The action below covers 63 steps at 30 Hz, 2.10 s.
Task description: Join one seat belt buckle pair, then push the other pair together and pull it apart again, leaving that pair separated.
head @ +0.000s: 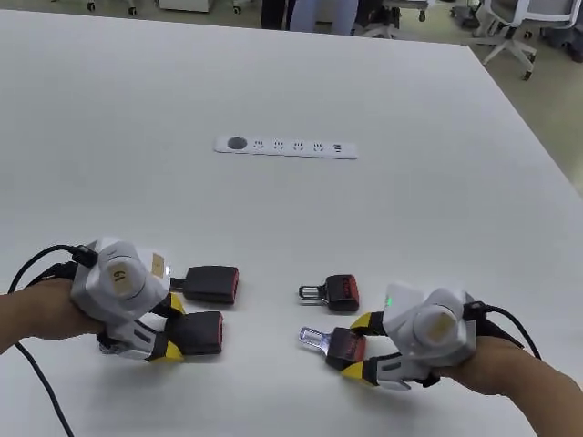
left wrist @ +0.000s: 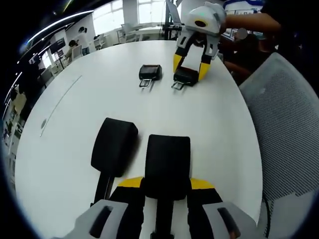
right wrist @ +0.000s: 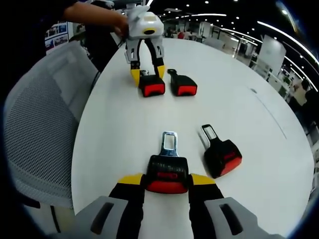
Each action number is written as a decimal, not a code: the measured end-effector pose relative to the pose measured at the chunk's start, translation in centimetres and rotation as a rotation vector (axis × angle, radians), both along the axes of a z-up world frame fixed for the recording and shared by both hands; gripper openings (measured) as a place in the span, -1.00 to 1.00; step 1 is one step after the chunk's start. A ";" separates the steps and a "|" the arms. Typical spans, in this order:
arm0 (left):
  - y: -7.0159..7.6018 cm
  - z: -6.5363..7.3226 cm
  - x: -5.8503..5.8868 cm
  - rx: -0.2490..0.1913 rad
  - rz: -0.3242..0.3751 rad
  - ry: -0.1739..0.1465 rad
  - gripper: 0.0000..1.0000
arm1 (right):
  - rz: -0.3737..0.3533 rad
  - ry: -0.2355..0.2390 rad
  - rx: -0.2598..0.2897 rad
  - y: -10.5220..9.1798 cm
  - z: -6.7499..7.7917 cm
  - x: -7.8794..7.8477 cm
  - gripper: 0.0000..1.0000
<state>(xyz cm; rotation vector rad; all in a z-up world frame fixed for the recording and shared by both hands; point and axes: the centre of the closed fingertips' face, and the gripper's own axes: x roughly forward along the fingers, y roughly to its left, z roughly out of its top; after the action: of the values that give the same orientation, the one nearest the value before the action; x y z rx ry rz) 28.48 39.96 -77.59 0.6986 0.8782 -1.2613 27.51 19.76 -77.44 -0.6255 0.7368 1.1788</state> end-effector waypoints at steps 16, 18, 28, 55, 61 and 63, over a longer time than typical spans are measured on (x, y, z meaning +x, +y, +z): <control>-0.1 -0.1 -0.1 0.011 -0.025 0.008 -0.34 | 0.056 0.007 -0.017 -0.1 -0.3 0.0 -0.39; 0.0 -0.2 0.0 0.016 -0.031 0.010 -0.34 | 0.069 0.007 -0.024 -0.1 -0.4 0.0 -0.39; -0.1 0.0 -0.3 0.042 -0.066 0.018 -0.34 | 0.163 0.019 -0.055 0.1 -0.3 -0.2 -0.40; 0.1 -0.1 -0.3 0.098 -0.129 0.028 -0.35 | 0.246 0.032 -0.073 2.8 -0.2 0.5 -0.40; 0.2 -0.2 -0.3 0.105 -0.133 0.031 -0.35 | 0.248 0.031 -0.066 3.9 -0.2 0.6 -0.40; 0.2 -0.2 -0.3 0.108 -0.133 0.032 -0.35 | 0.249 0.030 -0.065 4.3 -0.1 0.4 -0.40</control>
<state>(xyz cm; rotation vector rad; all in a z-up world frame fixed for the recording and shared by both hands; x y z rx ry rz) 28.20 40.17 -77.79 0.8359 0.9435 -1.3536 27.92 24.09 -77.57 -0.7714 0.7391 1.3993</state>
